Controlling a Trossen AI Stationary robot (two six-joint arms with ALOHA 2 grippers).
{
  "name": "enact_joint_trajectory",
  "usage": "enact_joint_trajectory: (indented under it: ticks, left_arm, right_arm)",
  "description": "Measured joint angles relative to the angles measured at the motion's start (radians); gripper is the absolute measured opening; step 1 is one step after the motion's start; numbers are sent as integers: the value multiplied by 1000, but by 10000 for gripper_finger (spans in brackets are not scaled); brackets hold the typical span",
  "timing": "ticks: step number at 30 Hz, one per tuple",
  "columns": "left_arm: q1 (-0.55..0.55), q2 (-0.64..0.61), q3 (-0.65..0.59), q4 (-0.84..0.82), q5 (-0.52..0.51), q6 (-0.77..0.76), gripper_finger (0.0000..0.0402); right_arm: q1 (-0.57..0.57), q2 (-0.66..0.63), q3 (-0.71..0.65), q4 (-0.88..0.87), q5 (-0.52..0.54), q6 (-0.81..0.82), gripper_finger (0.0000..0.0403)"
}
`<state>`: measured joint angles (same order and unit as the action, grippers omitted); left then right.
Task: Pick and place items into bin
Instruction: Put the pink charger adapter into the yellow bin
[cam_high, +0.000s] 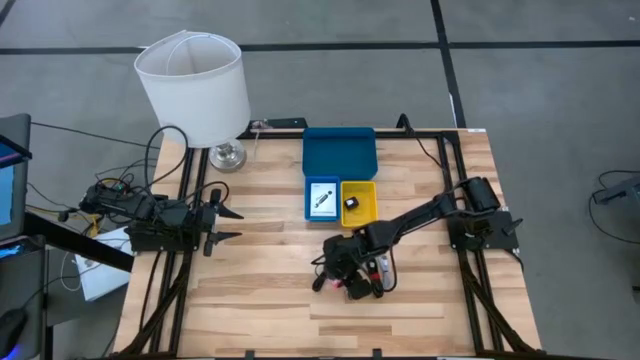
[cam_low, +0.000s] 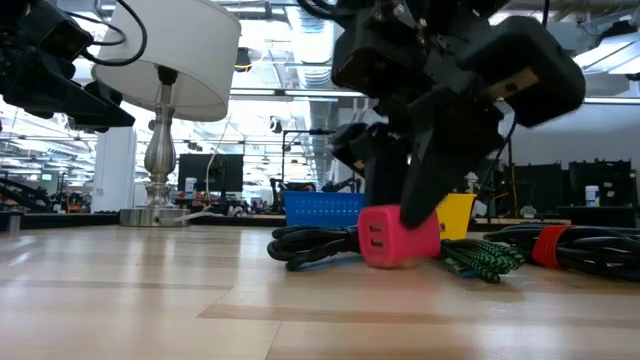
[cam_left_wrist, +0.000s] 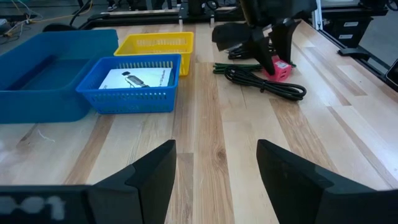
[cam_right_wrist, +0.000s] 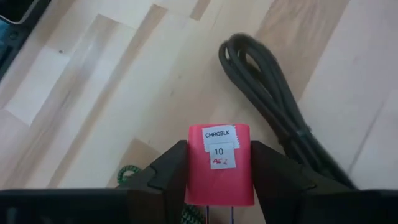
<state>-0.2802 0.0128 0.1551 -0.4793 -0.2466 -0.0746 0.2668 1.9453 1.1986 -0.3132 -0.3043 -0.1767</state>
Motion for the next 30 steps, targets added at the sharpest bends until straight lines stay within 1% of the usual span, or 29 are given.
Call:
enact_joint_trajectory:
  ticks: [5,9,13,19,24,27,30]
  left_arm:
    - [0,0,0,0,0,0,212]
    - [0,0,0,0,0,0,212]
    - [0,0,0,0,0,0,212]
    - [0,0,0,-1,0,0,212]
    - [0,0,0,-1,0,0,212]
    - [0,0,0,0,0,0,212]
    - [0,0,0,-1,0,0,212]
  right_arm:
    - [-1,-2,82,-137,7,-39,136]
    - [-1,-3,148,-266,82,-67,141]
    - [-4,-3,210,-403,201,-96,148]
    - [-36,-4,285,-610,444,-131,136]
    - [-86,-5,323,-753,621,-139,146]
    - [-127,-5,327,-808,684,-142,147]
    - [-173,-5,327,-826,701,-147,140]
